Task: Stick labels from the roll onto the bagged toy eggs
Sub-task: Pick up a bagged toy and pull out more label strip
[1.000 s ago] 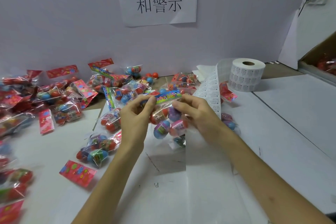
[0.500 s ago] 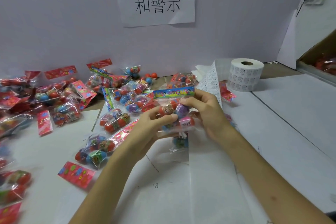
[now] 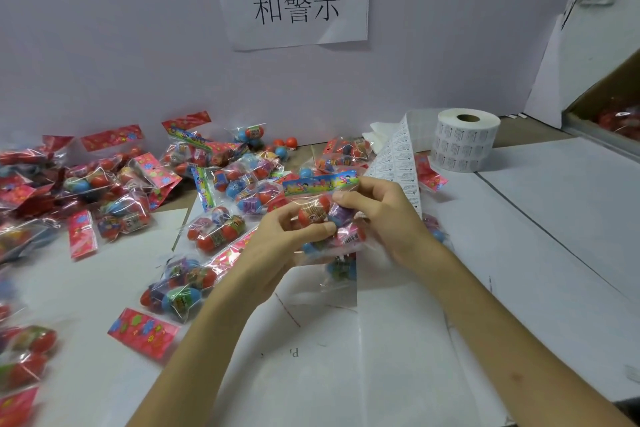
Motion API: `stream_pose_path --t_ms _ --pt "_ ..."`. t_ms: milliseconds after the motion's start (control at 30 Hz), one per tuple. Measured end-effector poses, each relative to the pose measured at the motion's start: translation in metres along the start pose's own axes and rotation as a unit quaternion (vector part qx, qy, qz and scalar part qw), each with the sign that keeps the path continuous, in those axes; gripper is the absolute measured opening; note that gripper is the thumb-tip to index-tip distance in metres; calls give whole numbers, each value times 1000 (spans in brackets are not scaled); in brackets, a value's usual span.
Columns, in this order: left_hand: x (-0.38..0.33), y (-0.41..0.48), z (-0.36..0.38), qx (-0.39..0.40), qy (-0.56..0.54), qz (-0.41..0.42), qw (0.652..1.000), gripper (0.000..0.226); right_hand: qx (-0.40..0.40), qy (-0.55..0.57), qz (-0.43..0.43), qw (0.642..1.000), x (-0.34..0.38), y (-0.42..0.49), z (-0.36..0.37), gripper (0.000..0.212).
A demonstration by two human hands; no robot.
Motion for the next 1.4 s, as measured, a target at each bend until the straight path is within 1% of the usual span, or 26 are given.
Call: stream_pose_path --t_ms 67,133,167,233,300,333,433,500,567,633,700,767,800,867,900,933,967,1033,1100,1133,1167,1233,1267,1333,1367,1400 --pt "-1 -1 1 -12 18 -2 1000 51 0 9 -2 1000 1 0 -1 9" --pt "-2 -1 1 -38 33 7 999 53 3 13 -2 1000 -1 0 -2 10" --pt "-2 -1 1 -54 30 11 998 50 6 13 -1 1000 -2 0 -2 10" --pt "-2 -2 -2 -83 12 15 996 37 14 12 0 1000 -4 1 -2 11" --pt "-1 -2 -5 -104 0 11 994 17 27 10 0 1000 -5 1 0 15" --pt "0 -1 -6 -113 1 8 994 12 35 6 1 999 -6 1 0 18" --pt "0 0 -7 -132 11 -5 991 11 57 -3 -8 998 -5 0 3 23" --pt "1 1 -8 -137 12 -10 990 12 58 -18 -31 998 -1 -1 3 28" --pt "1 1 -8 -140 7 -11 990 10 55 -36 -58 996 3 -2 4 29" --pt "1 2 -9 -150 3 -8 989 12 52 -54 -77 994 7 -3 4 21" --pt "2 2 -13 -181 -1 2 983 10 46 -54 -86 994 14 -4 3 13" --pt "4 0 -22 -240 27 23 970 13 22 -51 -96 994 22 -2 -6 11" --pt "4 -1 -26 -270 58 34 961 15 -17 -51 -104 993 25 0 -14 12" --pt "5 -3 -33 -320 151 57 934 9 -137 -51 -123 982 29 3 -37 9" --pt "4 -4 -35 -342 202 65 915 9 -198 -61 -127 970 29 4 -48 12" --pt "2 -5 -36 -359 245 69 898 11 -246 -80 -121 958 28 4 -58 13" --pt "1 -6 -38 -372 281 76 882 12 -276 -108 -103 949 26 4 -67 14" --pt "-2 -8 -39 -389 331 84 855 22 -287 -180 -35 940 19 6 -81 24" --pt "-2 -9 -41 -390 359 71 845 35 -271 -241 43 931 12 7 -86 36" --pt "0 -9 -42 -387 377 60 839 37 -265 -251 63 929 11 7 -86 37" --pt "1 -9 -43 -387 402 47 829 39 -262 -246 66 931 11 7 -84 34" --pt "3 -9 -47 -390 456 20 800 45 -263 -212 40 940 14 6 -81 29" --pt "3 -10 -47 -388 473 3 791 49 -262 -189 23 946 16 5 -79 29" --pt "3 -10 -48 -383 489 -17 784 60 -254 -137 0 958 19 4 -76 32" --pt "2 -9 -46 -382 494 -5 781 64 -249 -112 -8 962 20 4 -74 32" --pt "-1 -9 -41 -380 493 24 782 65 -245 -87 -17 965 20 4 -72 32"
Point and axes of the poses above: each hand's wrist, its own y-axis towards the middle knuckle, its own z-axis out of the palm, x = y × z, the point moved 4 cm from there along y, towards the middle knuckle, and after that the axes turned 13 degrees about y, right-handed, at the moved point
